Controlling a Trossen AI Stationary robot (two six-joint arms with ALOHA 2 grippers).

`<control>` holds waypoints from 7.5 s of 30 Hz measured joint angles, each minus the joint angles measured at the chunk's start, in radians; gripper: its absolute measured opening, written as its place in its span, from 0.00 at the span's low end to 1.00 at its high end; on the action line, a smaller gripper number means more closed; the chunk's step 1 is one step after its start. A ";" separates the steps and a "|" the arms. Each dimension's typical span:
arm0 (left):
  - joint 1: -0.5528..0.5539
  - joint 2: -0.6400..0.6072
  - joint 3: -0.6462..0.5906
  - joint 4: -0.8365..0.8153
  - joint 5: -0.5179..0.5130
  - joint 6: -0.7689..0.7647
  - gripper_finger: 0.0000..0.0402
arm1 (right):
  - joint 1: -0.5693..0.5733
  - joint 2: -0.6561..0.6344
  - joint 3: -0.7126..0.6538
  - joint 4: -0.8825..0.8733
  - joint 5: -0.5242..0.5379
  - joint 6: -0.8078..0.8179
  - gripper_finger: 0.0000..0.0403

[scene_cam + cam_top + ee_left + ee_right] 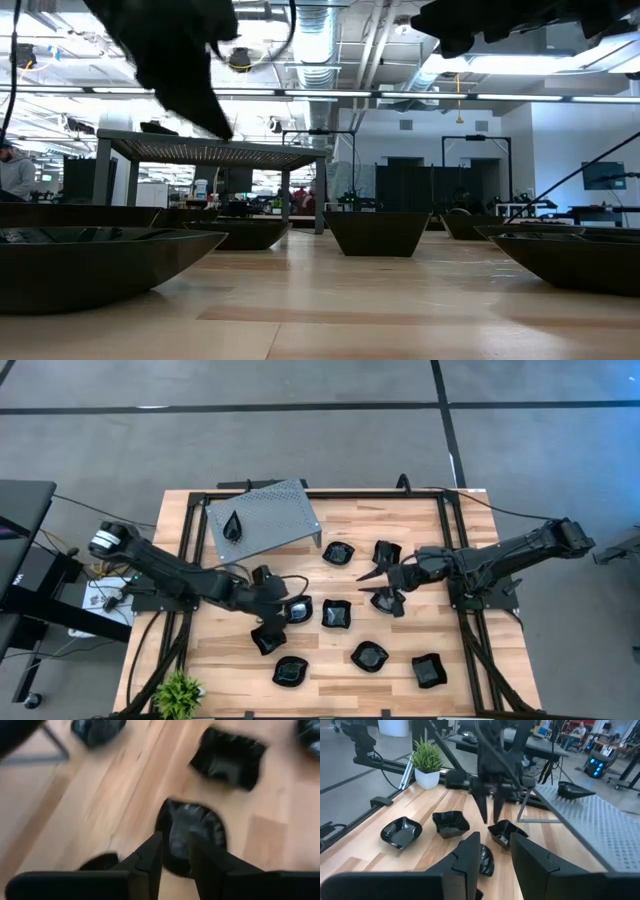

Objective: Pick & Place Mini shaped plates
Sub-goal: Put the black distorted square plate on the shelf, then stack the black distorted square plate on top of the black distorted square plate on the shelf

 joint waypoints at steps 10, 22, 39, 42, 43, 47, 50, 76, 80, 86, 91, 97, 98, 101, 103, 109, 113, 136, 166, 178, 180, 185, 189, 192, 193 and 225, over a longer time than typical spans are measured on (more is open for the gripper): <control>0.074 0.116 0.000 -0.122 0.041 -0.218 0.24 | 0.006 0.000 0.000 -0.007 0.000 0.029 0.26; 0.069 0.133 -0.035 -0.121 0.042 -0.250 0.24 | 0.006 0.000 0.001 -0.033 0.000 0.056 0.26; 0.014 0.133 -0.088 -0.028 0.040 -0.252 0.02 | 0.006 0.000 0.001 -0.032 0.000 0.071 0.26; -0.026 0.133 -0.011 0.073 0.045 -0.115 0.02 | 0.003 0.000 0.001 -0.032 0.000 0.071 0.26; -0.036 0.133 0.023 0.081 0.041 -0.050 0.02 | 0.003 0.000 0.001 -0.032 0.000 0.070 0.26; -0.055 0.120 0.151 0.058 -0.099 0.162 0.02 | 0.003 0.000 0.001 -0.032 0.000 0.035 0.26; -0.032 0.083 0.219 0.026 -0.176 0.303 0.02 | 0.003 0.000 0.001 -0.029 0.000 0.028 0.26; 0.544 -0.293 0.023 -0.350 -0.054 0.331 0.02 | 0.001 0.000 0.001 -0.030 0.000 0.018 0.26; 0.581 -0.293 0.004 -0.347 -0.056 0.379 0.03 | -0.003 0.000 0.001 -0.031 0.000 0.018 0.26; 0.560 -0.293 0.001 -0.297 -0.057 0.467 0.09 | -0.003 0.000 0.001 -0.027 0.000 0.013 0.26; 0.547 -0.293 0.001 -0.243 -0.071 0.491 0.18 | -0.003 0.000 0.001 -0.024 0.000 -0.024 0.26; 0.412 -0.293 0.001 -0.135 -0.037 0.397 0.21 | -0.003 0.000 0.001 -0.024 0.000 -0.028 0.26; 0.371 -0.293 0.001 -0.106 -0.037 0.383 0.21 | -0.003 0.000 0.001 -0.024 0.000 -0.028 0.26; 0.228 -0.293 0.001 -0.029 -0.022 0.302 0.21 | -0.003 0.000 0.001 -0.024 0.000 -0.027 0.26; 0.128 -0.282 0.002 0.003 0.003 0.207 0.21 | -0.003 0.000 0.001 -0.024 0.000 -0.027 0.26; -0.166 -0.147 0.002 0.054 0.014 -0.123 0.20 | -0.003 0.000 0.001 -0.025 0.000 -0.027 0.26; -0.285 0.017 0.012 0.118 0.016 -0.240 0.20 | -0.003 0.000 0.001 -0.024 0.000 -0.026 0.26; -0.376 0.267 0.051 0.019 0.078 -0.530 0.20 | -0.003 0.000 0.001 -0.028 0.000 -0.024 0.26; 0.012 -0.179 0.246 -0.249 -0.230 0.337 0.01 | -0.002 0.000 0.001 -0.025 0.000 -0.008 0.26; 0.360 -0.368 0.130 -0.423 -0.075 0.451 0.01 | -0.002 0.000 0.001 -0.032 0.000 0.037 0.26; 0.383 -0.367 0.107 -0.415 -0.078 0.454 0.01 | -0.002 0.000 0.001 -0.032 0.000 0.037 0.26; 0.414 -0.367 0.070 -0.369 -0.078 0.454 0.02 | -0.002 0.000 0.001 -0.031 0.000 0.035 0.26; 0.413 -0.361 0.068 -0.338 -0.076 0.462 0.01 | -0.007 0.000 0.001 -0.031 0.000 0.020 0.26; 0.413 -0.355 0.068 -0.335 -0.050 0.460 0.02 | -0.017 0.000 0.001 -0.030 0.000 0.017 0.26; 0.413 -0.355 0.065 -0.335 -0.048 0.458 0.02 | -0.021 0.000 0.001 -0.028 0.000 0.017 0.26; 0.164 -0.356 0.040 0.039 0.012 0.350 0.26 | 0.094 0.446 0.264 -0.154 0.001 0.105 0.39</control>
